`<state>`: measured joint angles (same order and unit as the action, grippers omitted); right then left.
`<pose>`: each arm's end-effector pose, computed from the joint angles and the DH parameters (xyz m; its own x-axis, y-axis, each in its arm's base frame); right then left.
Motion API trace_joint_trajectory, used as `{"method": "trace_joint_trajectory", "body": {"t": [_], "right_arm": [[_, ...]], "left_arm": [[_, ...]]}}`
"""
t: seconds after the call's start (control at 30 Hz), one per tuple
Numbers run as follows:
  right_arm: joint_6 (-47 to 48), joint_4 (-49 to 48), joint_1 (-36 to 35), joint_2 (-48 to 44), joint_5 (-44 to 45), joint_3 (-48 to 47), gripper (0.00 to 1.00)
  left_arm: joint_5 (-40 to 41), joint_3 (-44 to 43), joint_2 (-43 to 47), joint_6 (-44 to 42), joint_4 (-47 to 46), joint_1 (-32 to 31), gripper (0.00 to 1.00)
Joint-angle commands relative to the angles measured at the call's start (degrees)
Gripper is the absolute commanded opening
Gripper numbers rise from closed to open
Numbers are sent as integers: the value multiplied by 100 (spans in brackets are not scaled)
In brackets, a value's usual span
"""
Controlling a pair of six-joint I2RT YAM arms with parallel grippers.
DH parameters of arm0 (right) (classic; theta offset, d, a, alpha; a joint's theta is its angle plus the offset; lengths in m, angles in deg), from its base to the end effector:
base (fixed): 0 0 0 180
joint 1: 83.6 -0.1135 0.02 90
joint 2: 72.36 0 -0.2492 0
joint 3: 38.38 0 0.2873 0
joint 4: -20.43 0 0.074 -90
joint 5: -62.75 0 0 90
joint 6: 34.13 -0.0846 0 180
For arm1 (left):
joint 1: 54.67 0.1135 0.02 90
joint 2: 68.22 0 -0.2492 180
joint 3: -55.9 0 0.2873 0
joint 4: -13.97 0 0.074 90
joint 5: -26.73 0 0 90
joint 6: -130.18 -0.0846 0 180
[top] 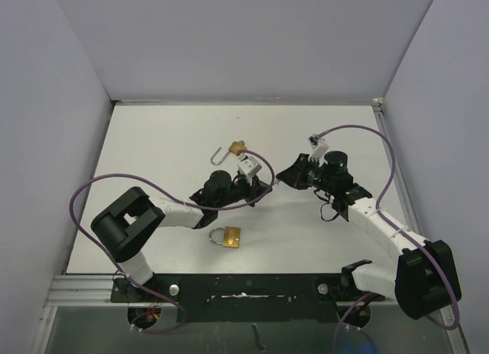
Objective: Unlock with the key
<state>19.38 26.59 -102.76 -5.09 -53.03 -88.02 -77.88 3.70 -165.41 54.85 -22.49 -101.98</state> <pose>0.3043 0.1447 0.1958 -0.7056 0.3217 -0.6313 -0.3132 0.6576 0.6852 0.2613 -0.3147 0.1345 -0.3203 -0.0143 -0.9472 0.8262 0.4850 -0.2866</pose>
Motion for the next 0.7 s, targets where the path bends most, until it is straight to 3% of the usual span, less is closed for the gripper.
{"method": "trace_joint_trajectory", "body": {"t": [0.0, 0.33, 0.67], "right_arm": [[20, -201, -8, -182, -85, 29, 0], [-68, -289, -26, -186, -82, 93, 0], [-95, -342, -79, -126, -77, 89, 0]], "left_arm": [[-2, -292, 153, 82, -273, 55, 0], [-171, -411, 65, 199, -522, 55, 0], [-304, -441, 7, 237, -694, 46, 13]]}}
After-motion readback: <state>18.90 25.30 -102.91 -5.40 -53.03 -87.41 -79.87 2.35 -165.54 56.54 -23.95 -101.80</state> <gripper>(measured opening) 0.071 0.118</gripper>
